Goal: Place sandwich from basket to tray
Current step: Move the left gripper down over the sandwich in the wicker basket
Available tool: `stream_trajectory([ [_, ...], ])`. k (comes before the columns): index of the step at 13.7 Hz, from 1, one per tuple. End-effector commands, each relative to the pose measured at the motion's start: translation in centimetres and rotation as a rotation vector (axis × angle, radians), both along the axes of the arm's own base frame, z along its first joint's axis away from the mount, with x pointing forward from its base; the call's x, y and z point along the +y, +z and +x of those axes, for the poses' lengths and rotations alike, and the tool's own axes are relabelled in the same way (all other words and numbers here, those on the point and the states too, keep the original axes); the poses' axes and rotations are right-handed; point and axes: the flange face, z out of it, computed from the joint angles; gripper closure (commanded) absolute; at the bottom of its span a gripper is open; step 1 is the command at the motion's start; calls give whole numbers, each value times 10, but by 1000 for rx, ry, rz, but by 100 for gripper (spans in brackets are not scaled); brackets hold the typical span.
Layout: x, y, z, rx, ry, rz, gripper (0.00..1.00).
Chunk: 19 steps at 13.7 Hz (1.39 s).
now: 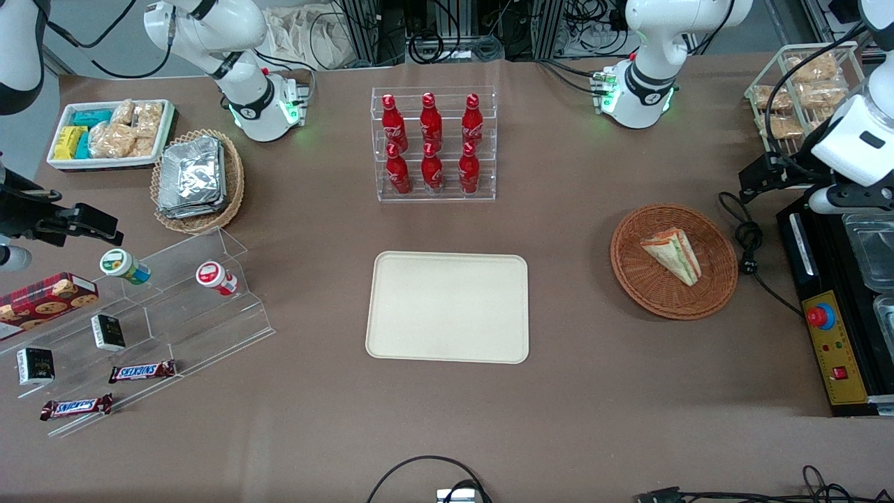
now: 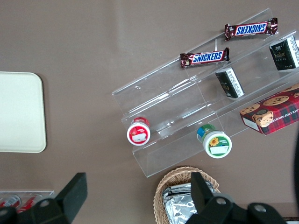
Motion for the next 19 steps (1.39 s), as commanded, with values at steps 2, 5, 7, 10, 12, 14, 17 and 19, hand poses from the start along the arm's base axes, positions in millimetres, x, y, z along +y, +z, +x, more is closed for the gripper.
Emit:
stream_trajectory([
  [2, 4, 6, -5, 8, -5, 5, 0],
  [5, 14, -11, -3, 41, 15, 23, 0],
  [7, 21, -34, -2, 66, 33, 41, 0],
  [10, 35, -73, -5, 60, 111, 43, 0],
  [12, 34, -100, -15, 28, 170, 44, 0],
  [14, 32, -131, -24, 4, 260, 46, 0],
  [17, 30, -183, -36, -33, 340, 38, 0],
  [19, 29, -210, -44, -32, 374, 41, 0],
])
